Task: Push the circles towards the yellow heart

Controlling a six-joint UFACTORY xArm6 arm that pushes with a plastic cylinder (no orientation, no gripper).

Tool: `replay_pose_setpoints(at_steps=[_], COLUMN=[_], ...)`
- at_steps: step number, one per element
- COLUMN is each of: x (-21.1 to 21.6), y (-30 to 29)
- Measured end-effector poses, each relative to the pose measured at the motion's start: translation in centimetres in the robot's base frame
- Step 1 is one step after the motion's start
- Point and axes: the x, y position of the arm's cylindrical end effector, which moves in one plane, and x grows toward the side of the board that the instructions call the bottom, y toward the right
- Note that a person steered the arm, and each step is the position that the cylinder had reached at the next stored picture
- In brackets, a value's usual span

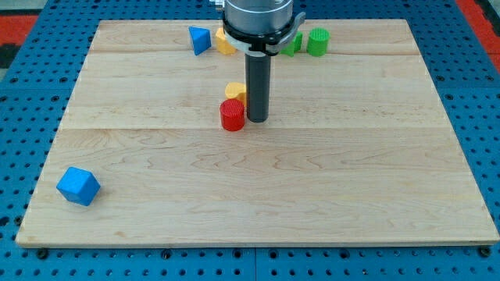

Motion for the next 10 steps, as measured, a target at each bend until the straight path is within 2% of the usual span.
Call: replay_pose_setpoints(at_steps=[1, 2, 3, 4, 5, 6, 7, 8, 9, 10], x=[-1.3, -9.6, -19.9, -22.7, -20.5, -13.8, -10.6, -12.0, -8.1, -7.6], y=[10.5, 21.8, 25.5, 18.7, 9.4, 7.1, 6.8, 9.8, 8.8, 2.8])
